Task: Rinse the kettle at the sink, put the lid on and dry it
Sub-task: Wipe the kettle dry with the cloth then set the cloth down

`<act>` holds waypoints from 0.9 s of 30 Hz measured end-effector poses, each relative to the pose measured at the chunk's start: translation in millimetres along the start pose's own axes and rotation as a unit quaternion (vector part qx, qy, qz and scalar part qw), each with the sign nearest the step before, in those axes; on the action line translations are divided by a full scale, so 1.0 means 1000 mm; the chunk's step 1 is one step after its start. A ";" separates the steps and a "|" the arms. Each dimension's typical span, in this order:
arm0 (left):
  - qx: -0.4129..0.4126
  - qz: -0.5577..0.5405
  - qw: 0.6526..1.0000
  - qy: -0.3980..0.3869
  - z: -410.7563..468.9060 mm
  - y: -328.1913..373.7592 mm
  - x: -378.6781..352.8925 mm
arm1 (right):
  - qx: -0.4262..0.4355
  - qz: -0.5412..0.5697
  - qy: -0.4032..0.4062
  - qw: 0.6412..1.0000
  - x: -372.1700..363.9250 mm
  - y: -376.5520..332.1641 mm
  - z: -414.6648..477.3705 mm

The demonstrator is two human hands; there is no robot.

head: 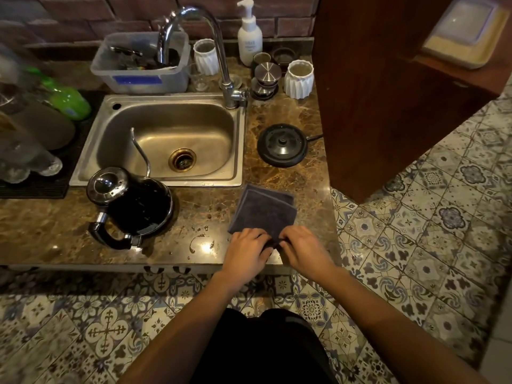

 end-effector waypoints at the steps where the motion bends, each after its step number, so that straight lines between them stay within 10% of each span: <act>1: 0.004 -0.015 1.000 0.012 0.001 0.001 0.004 | -0.001 0.010 0.005 1.000 0.004 -0.002 0.003; 27: 0.033 -0.236 0.965 0.113 0.018 -0.070 0.137 | 0.024 0.178 0.128 0.975 0.066 -0.114 0.072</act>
Point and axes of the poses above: each hand's wrist, its own z-axis towards the middle knuckle, its own x-axis out of the back of the hand, y = z × x, the point moved 2 cm from there along z, towards the middle knuckle, and after that the axes turned 11 degrees about z, right-handed, at the moved point
